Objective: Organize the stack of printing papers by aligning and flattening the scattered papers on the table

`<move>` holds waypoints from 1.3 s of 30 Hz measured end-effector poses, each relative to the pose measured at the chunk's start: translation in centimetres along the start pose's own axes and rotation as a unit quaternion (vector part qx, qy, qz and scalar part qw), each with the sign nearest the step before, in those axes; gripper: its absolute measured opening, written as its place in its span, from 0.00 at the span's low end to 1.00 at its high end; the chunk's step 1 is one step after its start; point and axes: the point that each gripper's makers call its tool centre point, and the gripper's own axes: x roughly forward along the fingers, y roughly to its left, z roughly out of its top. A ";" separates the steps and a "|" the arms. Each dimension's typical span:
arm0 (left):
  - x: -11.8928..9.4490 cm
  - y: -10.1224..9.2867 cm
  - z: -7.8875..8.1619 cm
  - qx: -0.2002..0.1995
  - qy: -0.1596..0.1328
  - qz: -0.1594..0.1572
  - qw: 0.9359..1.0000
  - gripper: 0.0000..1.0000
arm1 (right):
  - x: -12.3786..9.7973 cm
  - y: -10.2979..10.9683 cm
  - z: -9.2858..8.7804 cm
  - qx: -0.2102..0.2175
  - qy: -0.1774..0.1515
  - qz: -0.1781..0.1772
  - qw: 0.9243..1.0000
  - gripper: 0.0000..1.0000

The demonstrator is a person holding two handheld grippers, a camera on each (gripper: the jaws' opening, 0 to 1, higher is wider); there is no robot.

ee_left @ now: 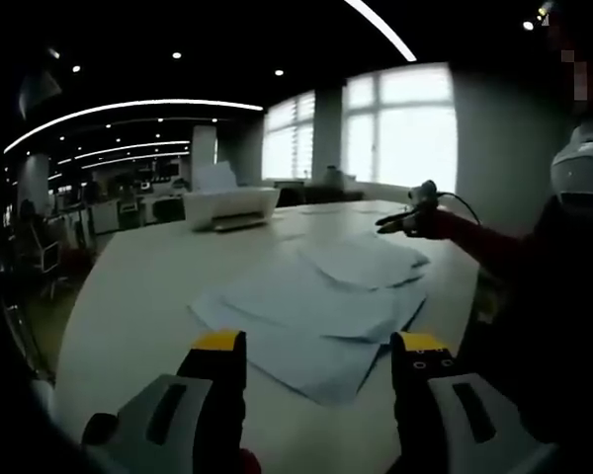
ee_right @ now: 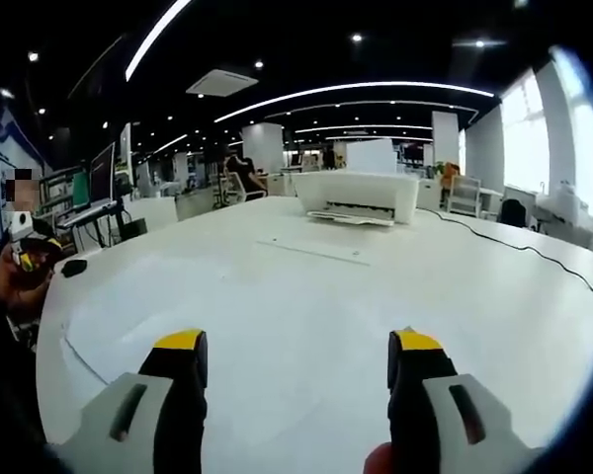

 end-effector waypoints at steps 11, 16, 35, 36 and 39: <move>0.1 0.2 -0.2 -0.001 0.000 -0.001 1.000 0.62 | 0.5 0.0 -0.3 0.003 0.000 0.000 1.000 0.68; 0.2 0.4 -0.6 -0.004 0.004 0.002 1.000 0.62 | 0.8 0.0 -0.6 0.006 0.003 0.000 1.000 0.68; 0.4 0.5 -0.8 -0.002 0.008 0.000 1.000 0.62 | 1.5 -0.8 -0.3 0.016 -0.008 -0.002 1.000 0.67; 0.3 0.5 -0.8 -0.002 0.007 0.000 1.000 0.62 | 1.6 -0.9 -0.3 0.017 -0.009 -0.002 1.000 0.67; 0.2 0.4 -0.6 0.000 0.005 -0.001 1.000 0.62 | 1.6 -1.0 -0.3 0.018 -0.010 -0.003 1.000 0.67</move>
